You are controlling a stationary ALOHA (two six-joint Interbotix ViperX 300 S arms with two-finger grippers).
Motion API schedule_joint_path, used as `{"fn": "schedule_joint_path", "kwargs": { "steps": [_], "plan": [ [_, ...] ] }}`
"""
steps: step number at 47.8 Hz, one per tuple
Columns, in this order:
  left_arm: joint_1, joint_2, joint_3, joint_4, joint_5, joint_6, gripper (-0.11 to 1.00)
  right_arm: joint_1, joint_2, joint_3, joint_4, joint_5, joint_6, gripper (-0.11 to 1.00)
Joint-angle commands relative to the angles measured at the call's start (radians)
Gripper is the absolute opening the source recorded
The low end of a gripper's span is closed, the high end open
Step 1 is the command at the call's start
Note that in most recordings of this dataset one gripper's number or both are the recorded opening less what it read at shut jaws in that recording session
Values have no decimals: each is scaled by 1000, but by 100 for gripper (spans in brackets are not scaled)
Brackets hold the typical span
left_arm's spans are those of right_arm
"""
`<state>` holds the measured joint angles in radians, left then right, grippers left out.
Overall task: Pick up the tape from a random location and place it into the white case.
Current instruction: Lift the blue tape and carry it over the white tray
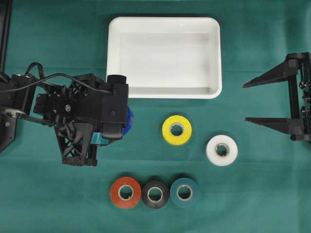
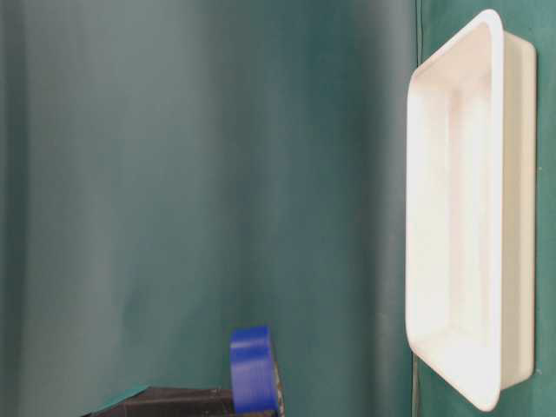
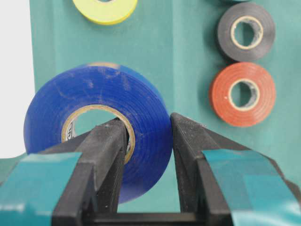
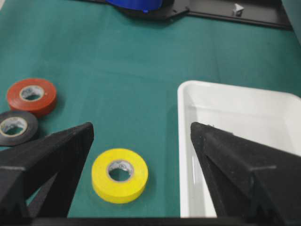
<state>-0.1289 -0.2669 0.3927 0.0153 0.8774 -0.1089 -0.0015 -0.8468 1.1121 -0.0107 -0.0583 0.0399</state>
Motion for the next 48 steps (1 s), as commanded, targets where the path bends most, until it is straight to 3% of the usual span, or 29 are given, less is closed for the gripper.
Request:
{"fn": "schedule_joint_path", "kwargs": {
  "steps": [1, 48],
  "plan": [
    [-2, -20, -28, 3, -3, 2, 23, -2, 3, -29, 0, 2, 0, 92],
    [9, -21, -26, 3, 6, 0, 23, -2, 3, -29, 0, 5, 0, 92]
  ]
}}
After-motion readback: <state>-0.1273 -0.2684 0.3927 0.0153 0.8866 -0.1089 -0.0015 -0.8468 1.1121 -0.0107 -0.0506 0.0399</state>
